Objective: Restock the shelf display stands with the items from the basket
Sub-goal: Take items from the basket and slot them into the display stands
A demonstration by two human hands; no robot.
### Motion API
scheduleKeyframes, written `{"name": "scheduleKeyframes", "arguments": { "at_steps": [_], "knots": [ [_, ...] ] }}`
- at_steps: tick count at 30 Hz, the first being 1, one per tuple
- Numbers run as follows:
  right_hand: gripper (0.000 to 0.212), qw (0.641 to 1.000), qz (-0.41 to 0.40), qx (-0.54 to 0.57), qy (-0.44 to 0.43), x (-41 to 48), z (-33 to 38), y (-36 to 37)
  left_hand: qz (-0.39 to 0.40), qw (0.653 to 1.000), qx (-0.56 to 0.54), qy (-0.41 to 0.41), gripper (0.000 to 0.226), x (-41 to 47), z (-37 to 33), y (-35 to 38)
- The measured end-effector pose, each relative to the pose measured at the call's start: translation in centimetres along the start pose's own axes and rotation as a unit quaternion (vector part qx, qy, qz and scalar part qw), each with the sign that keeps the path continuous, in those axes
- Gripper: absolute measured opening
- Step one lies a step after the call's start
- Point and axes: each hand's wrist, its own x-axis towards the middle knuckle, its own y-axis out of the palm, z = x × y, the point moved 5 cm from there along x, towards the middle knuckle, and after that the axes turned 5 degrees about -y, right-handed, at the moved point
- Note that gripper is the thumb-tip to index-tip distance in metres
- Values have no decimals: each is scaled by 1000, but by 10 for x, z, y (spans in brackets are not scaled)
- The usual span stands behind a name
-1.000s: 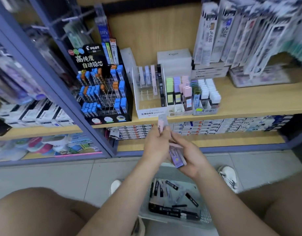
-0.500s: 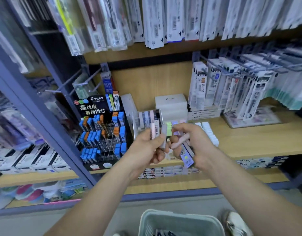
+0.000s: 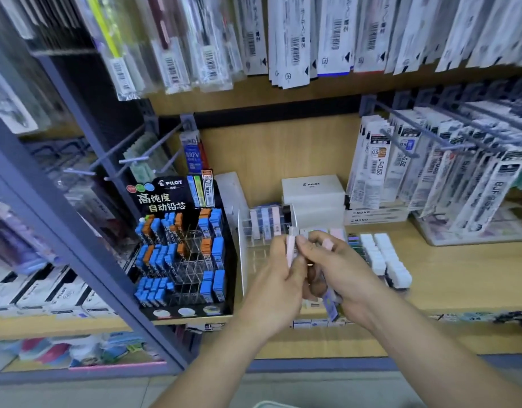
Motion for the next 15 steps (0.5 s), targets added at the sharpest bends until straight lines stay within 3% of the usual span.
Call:
{"name": "scheduleKeyframes", "arguments": {
  "at_steps": [3, 6, 9, 15],
  "knots": [
    [24, 1000, -4, 4, -13, 3, 4, -1, 18, 999, -49, -9, 15, -1, -3, -2],
    [28, 1000, -23, 19, -8, 6, 7, -2, -13, 996, -85, -29, 19, 3, -1, -11],
    [16, 998, -20, 57, 3, 8, 10, -1, -23, 992, -107, -56, 14, 9, 5, -16],
    [13, 996, 20, 84, 37, 7, 9, 2, -28, 999, 38, 14, 29, 9, 5, -20]
  ]
}}
